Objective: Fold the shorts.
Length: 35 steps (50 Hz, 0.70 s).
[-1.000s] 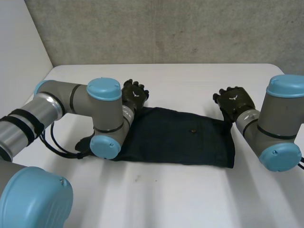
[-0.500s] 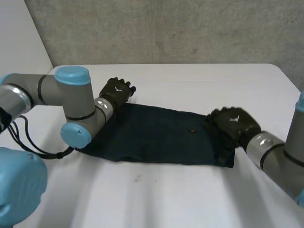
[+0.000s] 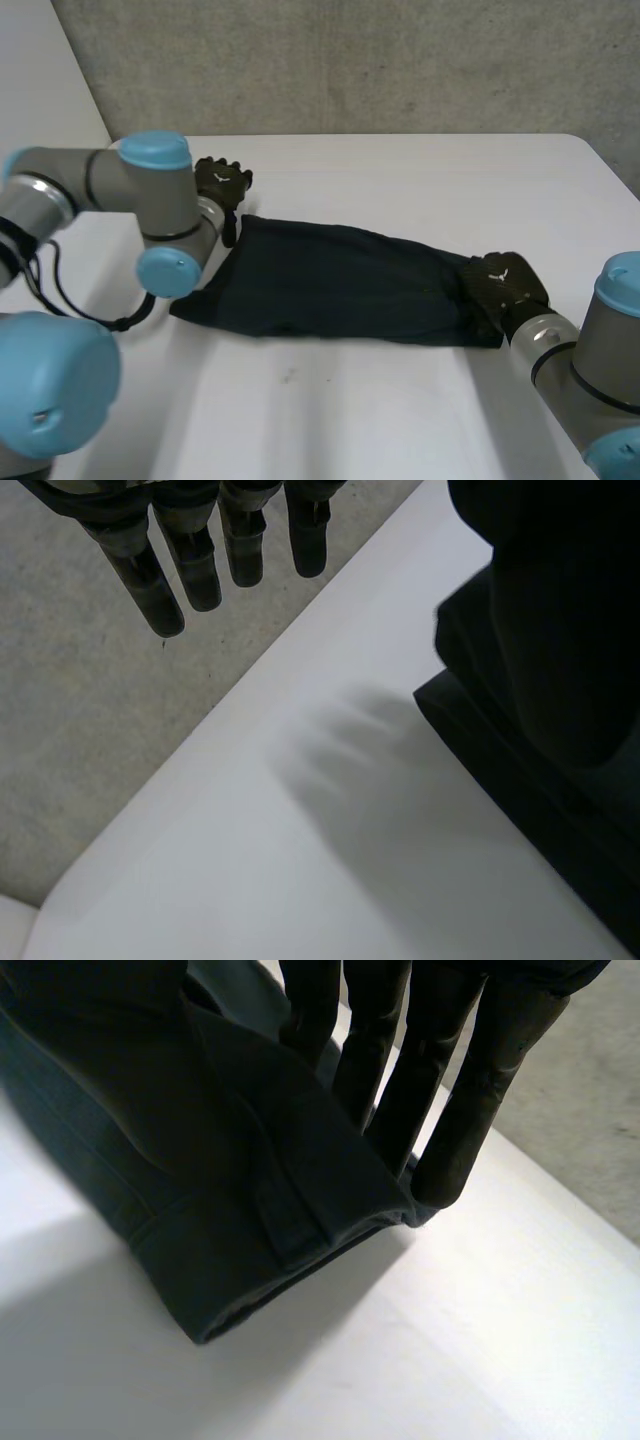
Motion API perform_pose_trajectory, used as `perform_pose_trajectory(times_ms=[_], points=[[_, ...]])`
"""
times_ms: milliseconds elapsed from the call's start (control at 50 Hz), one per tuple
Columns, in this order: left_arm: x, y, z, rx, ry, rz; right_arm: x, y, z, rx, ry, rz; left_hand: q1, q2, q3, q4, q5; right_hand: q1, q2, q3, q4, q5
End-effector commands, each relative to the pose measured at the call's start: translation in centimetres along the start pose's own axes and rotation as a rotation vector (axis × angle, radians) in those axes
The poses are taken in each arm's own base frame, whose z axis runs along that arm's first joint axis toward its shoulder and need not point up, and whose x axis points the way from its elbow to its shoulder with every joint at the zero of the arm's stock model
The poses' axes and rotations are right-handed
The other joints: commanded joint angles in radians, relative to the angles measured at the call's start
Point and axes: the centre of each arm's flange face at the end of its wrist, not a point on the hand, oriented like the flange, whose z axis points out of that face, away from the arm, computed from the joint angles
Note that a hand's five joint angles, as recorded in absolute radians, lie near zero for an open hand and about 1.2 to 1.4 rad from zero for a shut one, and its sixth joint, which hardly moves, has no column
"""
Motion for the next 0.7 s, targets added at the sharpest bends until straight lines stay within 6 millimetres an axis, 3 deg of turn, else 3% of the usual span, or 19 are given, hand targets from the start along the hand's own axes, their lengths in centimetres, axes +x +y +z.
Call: perform_pose_trajectory(times_ms=[20, 100, 240, 300, 320, 380, 400, 440, 460, 480, 540, 600, 640, 660, 680, 700], points=[[-4.0, -2.3, -4.7, 0.006, -0.020, -0.094, 3.4, -0.6, 1.5, 0.009, 0.124, -0.105, -0.010, -0.017, -0.028, -0.018, -0.034, 0.559, 0.265, 0.283, 0.265, 0.329], [-6.0, -3.4, -7.2, 0.037, -0.023, -0.122, 5.7, -1.5, 1.1, -0.027, 0.165, -0.218, -0.010, -0.017, -0.028, -0.018, -0.034, 0.559, 0.265, 0.283, 0.265, 0.329], [-7.6, -4.5, -12.2, 0.111, -0.004, -0.199, 6.6, -4.8, 1.3, -0.003, 0.173, -0.405, -0.016, -0.023, -0.033, -0.023, -0.040, 0.559, 0.265, 0.283, 0.265, 0.329], [-7.5, -4.7, -14.2, 0.155, -0.010, -0.209, 4.0, -8.4, 1.2, 0.119, 0.133, -0.505, -0.019, -0.026, -0.036, -0.026, -0.043, 0.559, 0.265, 0.283, 0.265, 0.329], [-7.5, -4.6, -14.6, 0.164, -0.014, -0.207, 2.3, -10.3, 1.0, 0.191, 0.104, -0.548, -0.019, -0.026, -0.036, -0.026, -0.043, 0.559, 0.265, 0.283, 0.265, 0.329], [-7.2, -4.6, -16.1, 0.206, -0.028, -0.205, -0.6, -12.3, 0.7, 0.277, 0.053, -0.601, -0.023, -0.029, -0.040, -0.030, -0.047, 0.559, 0.265, 0.283, 0.265, 0.329], [-7.1, -4.6, -16.5, 0.217, -0.030, -0.202, -2.8, -12.9, 0.6, 0.324, 0.001, -0.636, -0.023, -0.029, -0.040, -0.030, -0.047, 0.559, 0.265, 0.283, 0.265, 0.329], [-7.0, -4.8, -17.3, 0.248, -0.039, -0.200, -5.4, -13.2, 0.3, 0.372, -0.075, -0.674, -0.023, -0.029, -0.040, -0.030, -0.047, 0.559, 0.265, 0.283, 0.265, 0.329], [-7.0, -4.8, -17.5, 0.256, -0.041, -0.199, -8.5, -12.9, -0.4, 0.421, -0.186, -0.713, -0.023, -0.029, -0.040, -0.030, -0.047, 0.559, 0.265, 0.283, 0.265, 0.329], [-6.9, -4.9, -17.8, 0.269, -0.044, -0.198, -10.1, -12.6, -0.9, 0.445, -0.248, -0.734, -0.023, -0.029, -0.040, -0.030, -0.047, 0.559, 0.265, 0.283, 0.265, 0.329], [-6.8, -4.8, -17.9, 0.274, -0.046, -0.198, -14.9, -10.5, -2.3, 0.490, -0.474, -0.782, -0.023, -0.029, -0.040, -0.030, -0.047, 0.559, 0.265, 0.283, 0.265, 0.329], [-6.5, -5.2, -17.9, 0.284, -0.040, -0.199, -16.0, -9.6, -2.4, 0.485, -0.549, -0.778, -0.023, -0.029, -0.040, -0.030, -0.047, 0.559, 0.265, 0.283, 0.265, 0.329], [-6.1, -5.6, -17.8, 0.298, -0.026, -0.197, -16.0, -9.9, -2.6, 0.485, -0.572, -0.738, -0.023, -0.029, -0.040, -0.030, -0.047, 0.145, -0.149, -0.130, -0.149, -0.085], [-5.9, -5.7, -17.8, 0.300, -0.021, -0.197, -16.0, -10.0, -2.8, 0.486, -0.577, -0.715, -0.023, -0.029, -0.040, -0.030, -0.047, -0.168, -0.462, -0.444, -0.462, -0.398], [-5.7, -5.9, -17.6, 0.305, -0.016, -0.196, -15.6, -10.5, -2.8, 0.478, -0.579, -0.647, -0.023, -0.029, -0.040, -0.030, -0.047, -0.663, -0.957, -0.939, -0.957, -0.893], [-5.5, -6.3, -17.2, 0.314, -0.012, -0.195, -15.4, -10.7, -2.8, 0.472, -0.579, -0.609, -0.023, -0.029, -0.040, -0.030, -0.047, -0.663, -0.957, -0.939, -0.957, -0.893]])
